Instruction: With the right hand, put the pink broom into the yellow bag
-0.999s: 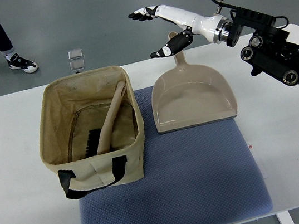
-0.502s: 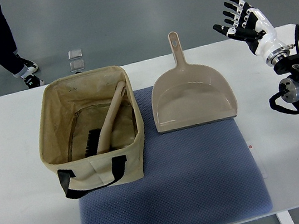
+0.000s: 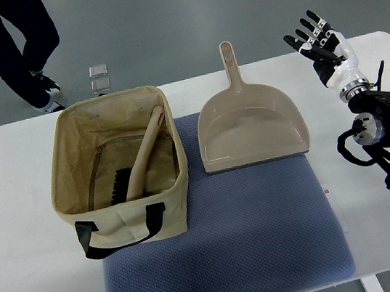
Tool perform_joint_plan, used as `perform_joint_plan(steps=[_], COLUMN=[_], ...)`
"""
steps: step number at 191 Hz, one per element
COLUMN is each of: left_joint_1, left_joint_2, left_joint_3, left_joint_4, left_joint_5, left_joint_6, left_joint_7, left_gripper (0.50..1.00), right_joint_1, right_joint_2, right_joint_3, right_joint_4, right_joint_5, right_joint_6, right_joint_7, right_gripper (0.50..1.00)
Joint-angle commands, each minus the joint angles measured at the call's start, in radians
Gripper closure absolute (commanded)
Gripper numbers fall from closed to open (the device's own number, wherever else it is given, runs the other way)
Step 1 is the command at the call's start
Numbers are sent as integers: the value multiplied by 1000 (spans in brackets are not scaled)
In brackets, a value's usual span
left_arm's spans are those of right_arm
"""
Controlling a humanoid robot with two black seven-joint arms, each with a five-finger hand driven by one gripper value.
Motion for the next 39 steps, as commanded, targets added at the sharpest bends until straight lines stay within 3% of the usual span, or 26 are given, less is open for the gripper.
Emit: perform_joint_plan(steps=[1, 19, 39], left_joint_1=[0, 0, 0], left_joint_2=[0, 0, 0], left_joint_3=[-1, -1, 1], left_joint_4=[0, 0, 3], left_joint_5=[0, 0, -2], left_joint_6=[0, 0, 0], left_joint_7=[0, 0, 0], left_gripper=[500, 500, 500], right_joint_1=[-1, -1, -1], right_joint_2=[24, 50, 64], right_joint_3=[-5, -2, -2], right_joint_4=[2, 2, 2], right_joint_5=[-1, -1, -3], right_joint_6=[1, -2, -9], right_joint_7=[11, 58, 61], right_gripper=[570, 570, 570])
